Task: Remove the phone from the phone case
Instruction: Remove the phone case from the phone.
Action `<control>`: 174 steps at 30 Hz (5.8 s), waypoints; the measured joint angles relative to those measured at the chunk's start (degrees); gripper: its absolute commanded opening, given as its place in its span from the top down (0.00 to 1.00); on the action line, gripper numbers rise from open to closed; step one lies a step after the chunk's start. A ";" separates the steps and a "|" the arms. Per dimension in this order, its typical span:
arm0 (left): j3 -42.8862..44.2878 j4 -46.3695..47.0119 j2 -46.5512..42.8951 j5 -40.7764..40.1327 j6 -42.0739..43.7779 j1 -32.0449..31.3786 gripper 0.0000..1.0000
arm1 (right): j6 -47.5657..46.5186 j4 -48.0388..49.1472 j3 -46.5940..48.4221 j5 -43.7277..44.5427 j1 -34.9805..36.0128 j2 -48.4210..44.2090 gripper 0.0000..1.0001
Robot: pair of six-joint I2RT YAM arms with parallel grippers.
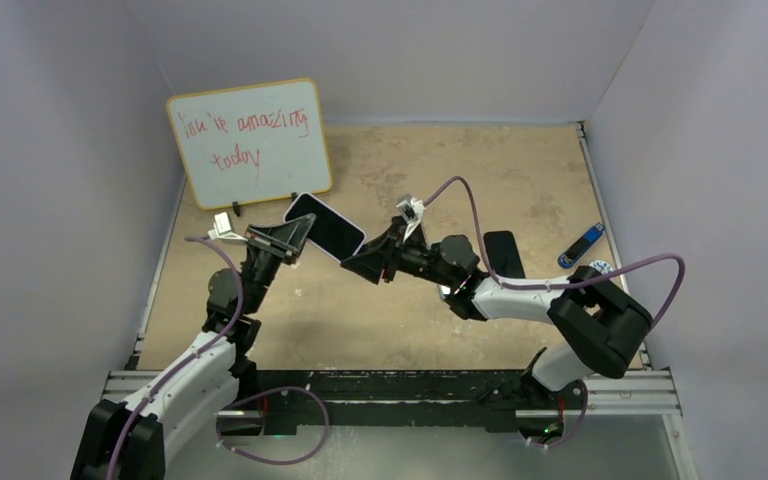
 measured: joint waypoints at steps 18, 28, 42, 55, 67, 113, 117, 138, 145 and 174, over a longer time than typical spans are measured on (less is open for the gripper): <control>0.28 0.79 4.00 3.34 -1.62 1.14 1.00 | -10.71 -3.87 0.85 -6.12 0.11 1.84 0.97; 3.63 -1.11 7.63 9.27 0.76 1.55 1.00 | -16.55 -9.42 0.85 -5.22 0.39 0.52 0.72; 3.69 -4.07 1.81 13.35 2.38 2.62 1.00 | -12.35 -3.34 -2.34 -1.81 0.52 -3.61 0.25; 3.02 -4.90 -1.73 14.01 2.45 2.64 1.00 | -9.97 1.75 -5.55 3.02 0.37 -7.45 0.22; 1.31 -4.70 -2.78 12.17 1.70 2.64 1.00 | -7.43 9.90 -6.19 3.15 0.35 -4.90 0.21; -1.53 5.27 -0.98 7.17 -4.37 2.64 1.00 | -4.98 19.08 -2.58 -2.93 1.88 5.09 0.49; -1.53 5.38 -0.39 7.65 -4.52 2.64 1.00 | -6.40 18.93 -2.49 -3.43 1.88 5.66 0.56; 5.99 5.20 7.23 17.55 -3.56 3.96 1.00 | -22.08 13.31 -3.02 -3.80 1.92 1.38 0.90; 10.56 -1.38 8.90 25.64 2.34 4.15 1.00 | -32.79 2.95 -3.04 -1.92 1.81 0.33 0.92; 32.06 -39.45 7.76 57.53 45.55 11.65 1.00 | -38.16 -17.77 -2.19 -10.91 2.19 -13.11 0.38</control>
